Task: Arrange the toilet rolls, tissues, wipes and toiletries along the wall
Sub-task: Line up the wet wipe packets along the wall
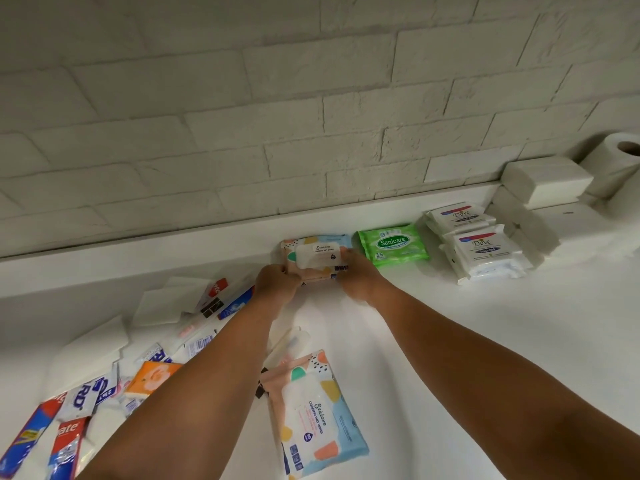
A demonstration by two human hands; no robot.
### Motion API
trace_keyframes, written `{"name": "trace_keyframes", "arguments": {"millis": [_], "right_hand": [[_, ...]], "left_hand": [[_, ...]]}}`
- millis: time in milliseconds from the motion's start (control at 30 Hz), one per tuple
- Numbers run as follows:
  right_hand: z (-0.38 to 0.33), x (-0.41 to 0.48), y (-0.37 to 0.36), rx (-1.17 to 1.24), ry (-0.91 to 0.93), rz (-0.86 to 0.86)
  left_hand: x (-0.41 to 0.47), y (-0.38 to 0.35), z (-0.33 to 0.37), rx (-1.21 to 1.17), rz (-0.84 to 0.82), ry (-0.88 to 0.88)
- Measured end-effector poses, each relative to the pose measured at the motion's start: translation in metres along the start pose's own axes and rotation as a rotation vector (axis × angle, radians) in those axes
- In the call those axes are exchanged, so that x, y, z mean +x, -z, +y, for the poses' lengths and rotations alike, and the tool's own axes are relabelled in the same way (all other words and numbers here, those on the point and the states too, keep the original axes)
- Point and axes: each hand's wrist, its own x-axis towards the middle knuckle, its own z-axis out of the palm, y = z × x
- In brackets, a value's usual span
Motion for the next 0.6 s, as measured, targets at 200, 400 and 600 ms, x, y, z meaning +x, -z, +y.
{"name": "trace_keyframes", "arguments": {"millis": [200,400,600], "right_hand": [[0.004,-0.001,-0.002,0.043,-0.011,-0.013],[0.005,-0.002,0.011,0.043,-0.08,0.041],[-0.003,-0.03,0.017,-0.04,0.032,0.117]], "left_hand": [[-0.006,0.001,0.001,-0.009,-0.026,-0.003],[-0.017,0.007,0.01,0.084,-0.053,-0.044],[-0.059,0.024,0.029,0.209,0.003,-0.198]]}}
